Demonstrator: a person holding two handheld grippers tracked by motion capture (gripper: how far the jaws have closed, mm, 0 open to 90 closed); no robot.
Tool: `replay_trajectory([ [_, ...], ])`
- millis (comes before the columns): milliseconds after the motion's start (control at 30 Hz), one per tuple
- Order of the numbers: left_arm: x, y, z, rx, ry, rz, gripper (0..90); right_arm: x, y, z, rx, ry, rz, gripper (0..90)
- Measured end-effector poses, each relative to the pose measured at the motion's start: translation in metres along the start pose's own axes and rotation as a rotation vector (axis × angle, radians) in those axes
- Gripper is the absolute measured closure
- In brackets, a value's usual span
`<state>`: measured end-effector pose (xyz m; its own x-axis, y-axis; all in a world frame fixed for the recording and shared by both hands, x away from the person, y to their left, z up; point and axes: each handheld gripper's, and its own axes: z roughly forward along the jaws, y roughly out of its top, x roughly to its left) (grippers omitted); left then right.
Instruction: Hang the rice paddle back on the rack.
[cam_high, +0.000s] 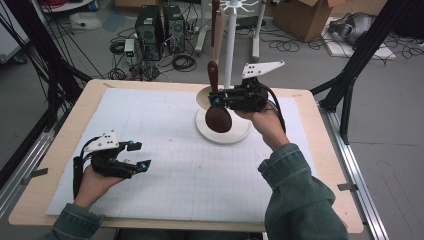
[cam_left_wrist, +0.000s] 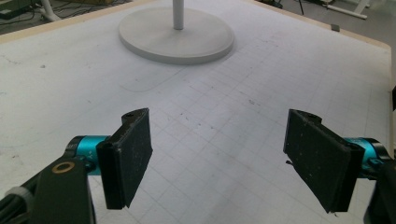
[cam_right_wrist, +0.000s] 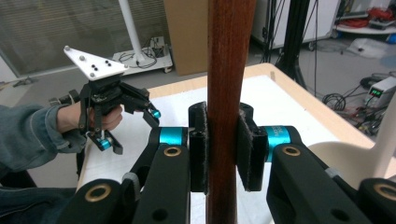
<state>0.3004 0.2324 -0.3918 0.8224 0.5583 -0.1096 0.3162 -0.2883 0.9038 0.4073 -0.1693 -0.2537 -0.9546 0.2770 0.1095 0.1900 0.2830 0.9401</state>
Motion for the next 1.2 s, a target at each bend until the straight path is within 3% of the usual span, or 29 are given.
replay_trajectory([
  [1200,0.002,-0.001,-0.003,-0.008,0.025,-0.012,15.8,-0.032,0.032,-0.015,-0.047,-0.033,0.021,77.7],
])
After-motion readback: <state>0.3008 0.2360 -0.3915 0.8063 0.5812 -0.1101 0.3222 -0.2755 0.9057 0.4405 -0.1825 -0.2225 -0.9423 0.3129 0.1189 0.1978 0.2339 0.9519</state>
